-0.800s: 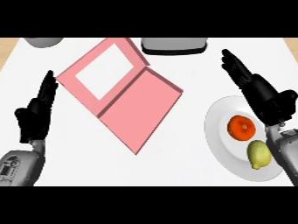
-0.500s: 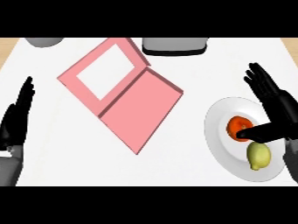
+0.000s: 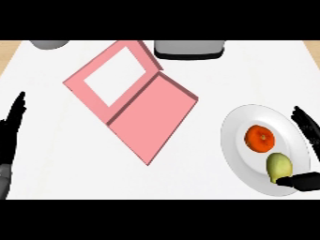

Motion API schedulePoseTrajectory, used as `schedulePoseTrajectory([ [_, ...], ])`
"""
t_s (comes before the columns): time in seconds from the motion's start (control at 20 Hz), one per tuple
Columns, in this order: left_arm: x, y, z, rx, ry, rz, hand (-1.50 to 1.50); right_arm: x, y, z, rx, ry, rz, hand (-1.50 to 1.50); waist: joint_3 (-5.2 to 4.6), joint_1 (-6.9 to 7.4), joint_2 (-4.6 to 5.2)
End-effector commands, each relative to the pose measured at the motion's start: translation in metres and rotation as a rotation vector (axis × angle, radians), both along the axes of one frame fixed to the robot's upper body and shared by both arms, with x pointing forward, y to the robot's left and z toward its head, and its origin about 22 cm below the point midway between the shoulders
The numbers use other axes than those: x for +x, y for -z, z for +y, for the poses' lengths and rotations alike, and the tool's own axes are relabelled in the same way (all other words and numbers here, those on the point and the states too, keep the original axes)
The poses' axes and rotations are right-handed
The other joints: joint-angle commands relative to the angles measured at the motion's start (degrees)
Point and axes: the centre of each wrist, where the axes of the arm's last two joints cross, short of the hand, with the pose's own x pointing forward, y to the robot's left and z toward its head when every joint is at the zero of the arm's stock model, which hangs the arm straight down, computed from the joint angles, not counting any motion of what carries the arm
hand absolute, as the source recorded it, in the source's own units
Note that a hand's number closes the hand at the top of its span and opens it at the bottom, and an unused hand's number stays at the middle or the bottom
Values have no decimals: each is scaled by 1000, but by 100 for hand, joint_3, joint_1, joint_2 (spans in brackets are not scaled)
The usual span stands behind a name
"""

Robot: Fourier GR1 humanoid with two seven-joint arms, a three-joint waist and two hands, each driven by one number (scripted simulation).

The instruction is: Pick the squash from the plate and place it in the cardboard box

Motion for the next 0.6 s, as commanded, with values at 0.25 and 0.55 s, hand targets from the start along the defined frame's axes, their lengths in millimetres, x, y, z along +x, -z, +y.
schedulePoseTrajectory([
  [0.25,3,-10,5,25,21,12,0,8,-6,-71,-248,-56,-122,-150,-27,103,-11],
  [0.55,7,-15,23,21,-9,3,0,26,-35,-73,-558,-218,42,-150,-41,82,-21],
])
